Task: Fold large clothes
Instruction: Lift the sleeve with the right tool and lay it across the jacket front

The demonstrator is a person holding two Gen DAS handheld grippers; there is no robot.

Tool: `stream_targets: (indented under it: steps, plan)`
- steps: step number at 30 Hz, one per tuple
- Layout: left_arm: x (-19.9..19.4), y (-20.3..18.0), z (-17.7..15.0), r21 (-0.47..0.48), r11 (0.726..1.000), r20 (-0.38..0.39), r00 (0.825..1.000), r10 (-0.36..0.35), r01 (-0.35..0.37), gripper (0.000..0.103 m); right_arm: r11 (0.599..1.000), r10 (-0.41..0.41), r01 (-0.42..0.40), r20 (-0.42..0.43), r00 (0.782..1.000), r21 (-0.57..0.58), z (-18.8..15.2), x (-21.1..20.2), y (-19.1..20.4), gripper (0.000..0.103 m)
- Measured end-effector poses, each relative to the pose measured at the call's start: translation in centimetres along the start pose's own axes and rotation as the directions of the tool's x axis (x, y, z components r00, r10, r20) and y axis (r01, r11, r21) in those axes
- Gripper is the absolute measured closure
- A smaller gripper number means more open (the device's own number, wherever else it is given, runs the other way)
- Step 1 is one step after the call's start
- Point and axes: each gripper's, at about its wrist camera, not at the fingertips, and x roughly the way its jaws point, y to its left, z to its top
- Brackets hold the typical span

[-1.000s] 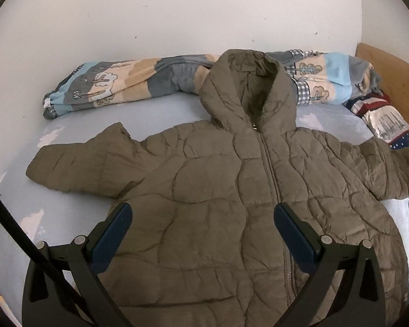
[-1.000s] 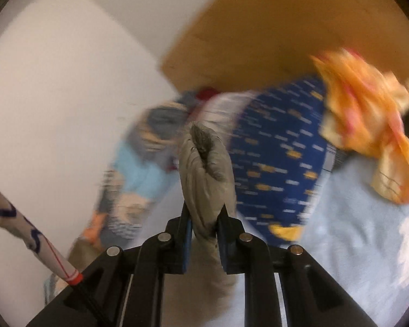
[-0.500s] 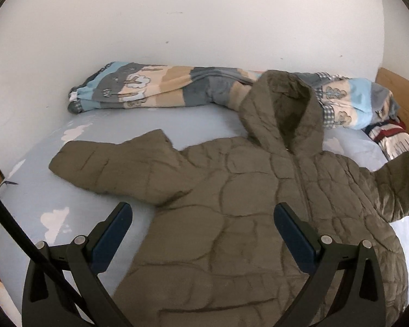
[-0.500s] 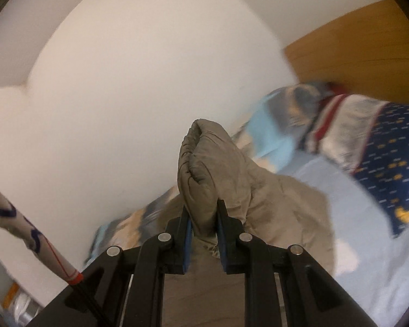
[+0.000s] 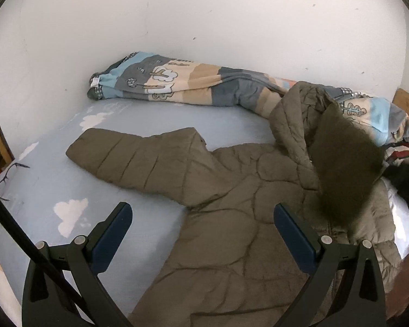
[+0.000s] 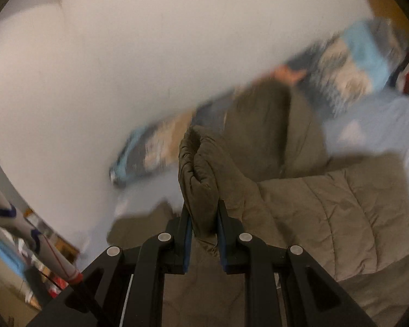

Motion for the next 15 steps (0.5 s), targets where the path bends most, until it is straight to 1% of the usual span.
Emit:
stream_targets:
  steps: [1,3,5,8,9,10,11,12,15]
  plan:
    - [0.0,0.0,0.1,-0.004,1.000,-0.002,1.000,-0.002,0.002,0.000,1.000,0.000,0.001,-0.060,0.998,0.007,-1.6,2.2,-0.3,0.085]
    - [0.0,0.0,0.1,-0.010,1.000,-0.001,1.000,-0.002,0.002,0.000,0.999,0.021,-0.015,-0.137,0.990,0.041,-3.6,4.8,-1.1,0.085]
    - [0.1,-0.1,0.2,-0.005,1.000,0.000,1.000,-0.003,0.003,0.000,0.996,0.062,-0.048,-0.189,0.980,0.078,-5.0,6.6,-2.2,0.085]
    - [0.1,-0.5,0.1,-0.001,1.000,-0.001,1.000,0.001,-0.001,0.000,0.996,0.066,-0.049,-0.257,0.964,0.070,-6.9,8.5,-2.8,0.081]
    - [0.1,-0.6,0.1,-0.005,1.000,-0.001,1.000,0.002,-0.002,0.000,0.996,0.068,-0.050,-0.264,0.962,0.075,-7.0,8.6,-2.7,0.065]
    - [0.2,-0.6,0.2,-0.008,1.000,-0.002,1.000,0.003,-0.003,0.000,0.994,0.082,-0.059,-0.281,0.956,0.091,-7.3,8.6,-2.6,0.052]
    - [0.4,-0.6,0.2,-0.008,1.000,-0.003,1.000,0.006,-0.006,0.000,0.987,0.130,-0.096,-0.299,0.945,0.127,-7.3,8.7,-3.0,0.030]
    - [0.6,-0.7,0.3,-0.008,1.000,-0.006,1.000,0.011,-0.011,0.000,0.983,0.154,-0.114,-0.296,0.943,0.146,-7.6,8.2,-2.8,0.024]
    - [1.2,-0.8,0.4,-0.013,1.000,-0.016,1.000,0.017,-0.017,0.000,0.978,0.191,-0.162,-0.248,0.950,0.132,-6.3,5.2,-2.2,0.024]
